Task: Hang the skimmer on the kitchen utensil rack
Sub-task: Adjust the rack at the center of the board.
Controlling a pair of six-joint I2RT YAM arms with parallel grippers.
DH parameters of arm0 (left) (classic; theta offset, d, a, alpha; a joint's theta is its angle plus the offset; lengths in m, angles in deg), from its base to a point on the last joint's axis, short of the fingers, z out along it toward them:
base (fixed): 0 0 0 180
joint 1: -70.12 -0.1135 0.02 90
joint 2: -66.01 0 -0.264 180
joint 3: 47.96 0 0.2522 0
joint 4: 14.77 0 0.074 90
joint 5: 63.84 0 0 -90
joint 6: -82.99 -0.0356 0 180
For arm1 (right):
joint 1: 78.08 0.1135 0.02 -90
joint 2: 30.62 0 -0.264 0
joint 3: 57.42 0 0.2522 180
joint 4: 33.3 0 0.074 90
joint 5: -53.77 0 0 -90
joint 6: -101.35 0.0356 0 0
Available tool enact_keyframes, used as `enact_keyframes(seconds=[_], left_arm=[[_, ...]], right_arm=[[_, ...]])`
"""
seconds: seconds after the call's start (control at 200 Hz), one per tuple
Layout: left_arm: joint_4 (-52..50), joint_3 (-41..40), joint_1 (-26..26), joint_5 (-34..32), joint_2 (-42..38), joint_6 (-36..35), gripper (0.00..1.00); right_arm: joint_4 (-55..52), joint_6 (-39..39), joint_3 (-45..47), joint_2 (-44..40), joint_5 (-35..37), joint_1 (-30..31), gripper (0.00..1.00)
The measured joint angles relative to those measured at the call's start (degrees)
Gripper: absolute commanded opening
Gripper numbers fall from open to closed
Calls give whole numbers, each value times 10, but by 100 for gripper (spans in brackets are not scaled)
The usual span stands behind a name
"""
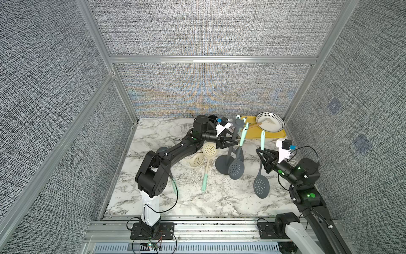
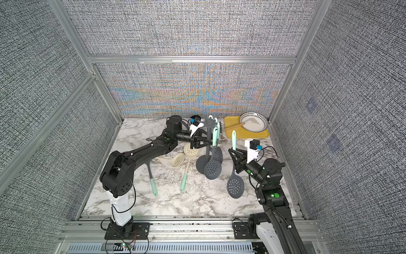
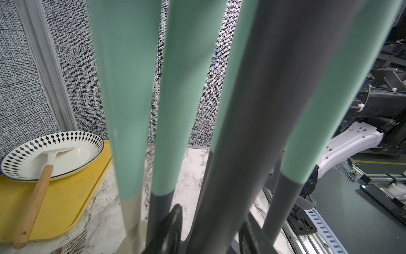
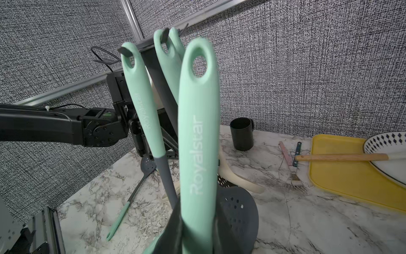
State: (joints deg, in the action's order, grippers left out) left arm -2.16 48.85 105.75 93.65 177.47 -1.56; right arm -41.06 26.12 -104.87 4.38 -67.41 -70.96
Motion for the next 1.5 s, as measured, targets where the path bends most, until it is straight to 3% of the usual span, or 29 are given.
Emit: enact_keyframes(seconds=[0.16,0.295,0.47,0.646,0.811,1.081,1.501], left_arm=[[23,-3,2,0,14,20,35],[44,-3,2,-7,19,-1,14],[51,-4,2,-5,15,10,3],[28,-30,3,-59,-14,1,2],[28,-84,19,-202,-61,-5,2],[141,-155,51,-482,-78,-1,2],[120,-101,156,-892,-41,-39,2]], right_arm=[[0,0,0,0,-3,0,0],[0,-2,0,0,-3,0,0],[0,-4,0,-2,-3,0,0],[-7,-13,-3,-3,8,0,0],[-16,-21,-3,-6,13,0,0],[-28,-35,-9,-4,24,0,0],[-32,-35,-2,-4,48,0,0]])
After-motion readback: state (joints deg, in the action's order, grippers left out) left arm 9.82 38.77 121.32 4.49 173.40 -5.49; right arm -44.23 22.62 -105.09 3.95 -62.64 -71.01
